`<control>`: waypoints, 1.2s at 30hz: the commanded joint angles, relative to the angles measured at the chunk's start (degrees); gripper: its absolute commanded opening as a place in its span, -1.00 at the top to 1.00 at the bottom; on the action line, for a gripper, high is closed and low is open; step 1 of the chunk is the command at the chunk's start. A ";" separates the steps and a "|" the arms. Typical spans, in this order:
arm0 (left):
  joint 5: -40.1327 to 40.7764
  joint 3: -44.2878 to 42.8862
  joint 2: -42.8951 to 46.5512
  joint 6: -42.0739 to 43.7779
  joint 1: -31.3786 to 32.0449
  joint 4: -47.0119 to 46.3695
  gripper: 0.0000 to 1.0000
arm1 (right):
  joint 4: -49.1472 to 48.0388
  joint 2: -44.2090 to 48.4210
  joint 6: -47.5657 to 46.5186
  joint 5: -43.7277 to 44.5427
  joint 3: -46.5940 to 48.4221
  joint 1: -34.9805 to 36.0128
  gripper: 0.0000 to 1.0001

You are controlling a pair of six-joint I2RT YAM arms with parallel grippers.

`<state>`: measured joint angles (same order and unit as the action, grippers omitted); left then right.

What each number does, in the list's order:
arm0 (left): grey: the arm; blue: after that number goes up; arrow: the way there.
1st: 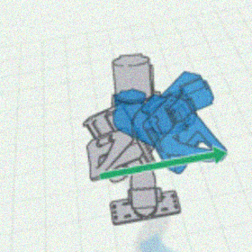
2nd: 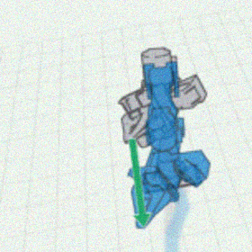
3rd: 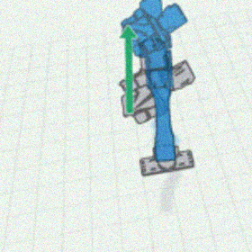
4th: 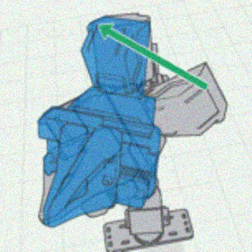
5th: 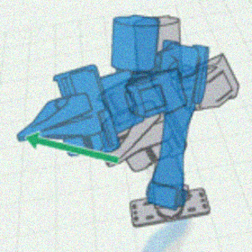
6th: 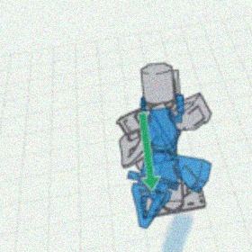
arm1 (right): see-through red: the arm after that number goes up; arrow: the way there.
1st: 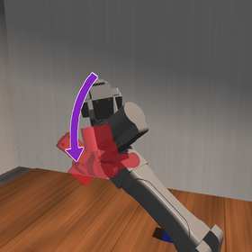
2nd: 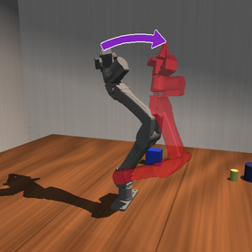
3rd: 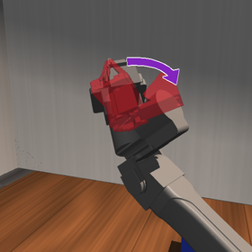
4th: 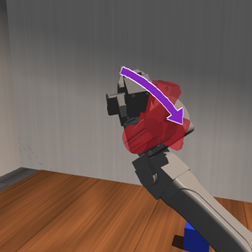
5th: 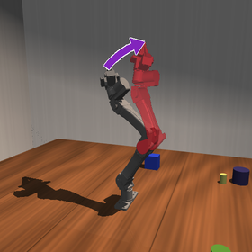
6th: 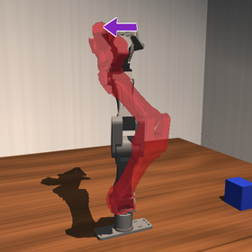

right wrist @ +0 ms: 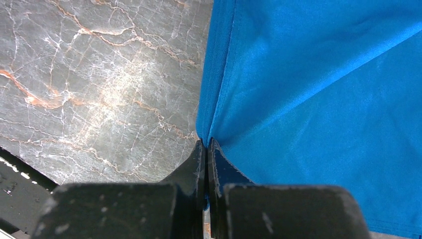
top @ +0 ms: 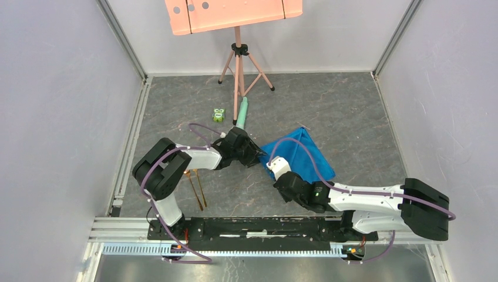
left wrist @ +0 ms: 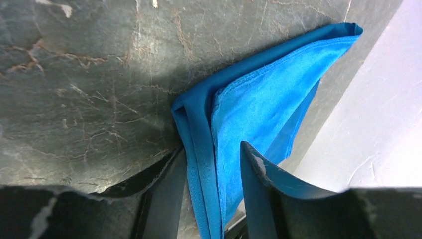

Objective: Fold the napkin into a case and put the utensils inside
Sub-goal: Pick up the upper triangle-folded napkin from the center of the board.

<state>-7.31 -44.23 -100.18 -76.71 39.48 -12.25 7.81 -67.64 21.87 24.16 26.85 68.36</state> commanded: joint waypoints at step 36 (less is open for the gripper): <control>29.93 -27.44 45.46 23.39 -6.70 76.00 0.95 | -31.63 -9.10 9.82 -42.21 17.49 6.98 1.00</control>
<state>15.07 -65.78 -48.56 -63.16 33.45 58.41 -15.09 -77.23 24.60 -4.80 48.12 77.69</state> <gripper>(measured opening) 0.044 0.014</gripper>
